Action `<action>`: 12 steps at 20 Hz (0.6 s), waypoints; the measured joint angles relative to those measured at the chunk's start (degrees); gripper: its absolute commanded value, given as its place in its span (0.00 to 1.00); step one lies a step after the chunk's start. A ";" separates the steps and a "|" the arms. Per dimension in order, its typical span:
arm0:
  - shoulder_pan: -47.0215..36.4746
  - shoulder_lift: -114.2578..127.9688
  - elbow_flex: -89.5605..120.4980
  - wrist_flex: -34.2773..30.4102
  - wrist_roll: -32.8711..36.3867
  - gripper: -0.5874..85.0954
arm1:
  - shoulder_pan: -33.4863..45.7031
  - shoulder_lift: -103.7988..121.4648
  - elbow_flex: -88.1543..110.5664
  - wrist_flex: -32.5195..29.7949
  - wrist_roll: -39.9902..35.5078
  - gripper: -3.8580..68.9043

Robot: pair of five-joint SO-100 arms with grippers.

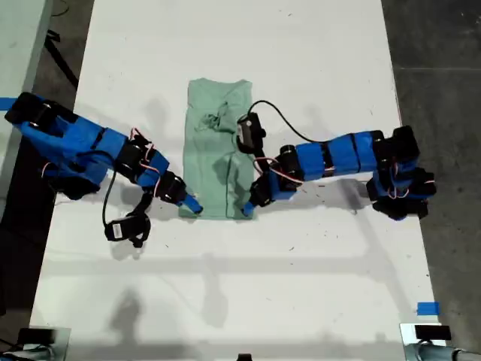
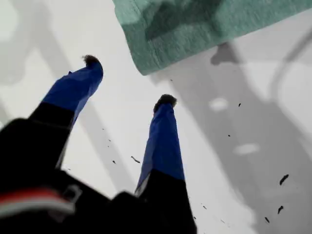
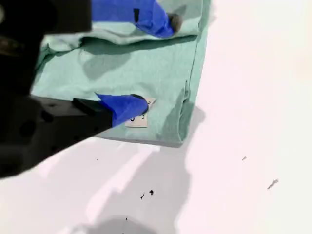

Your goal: Fold t-shirt

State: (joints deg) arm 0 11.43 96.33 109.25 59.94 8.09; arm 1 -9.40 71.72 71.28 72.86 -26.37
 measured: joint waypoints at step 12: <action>-2.37 -17.75 -2.29 -2.72 -4.13 0.22 | 0.26 -16.08 -6.68 -6.33 -0.18 0.32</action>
State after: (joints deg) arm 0 9.05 78.57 106.96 57.22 3.96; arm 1 -9.14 55.63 64.60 66.53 -26.54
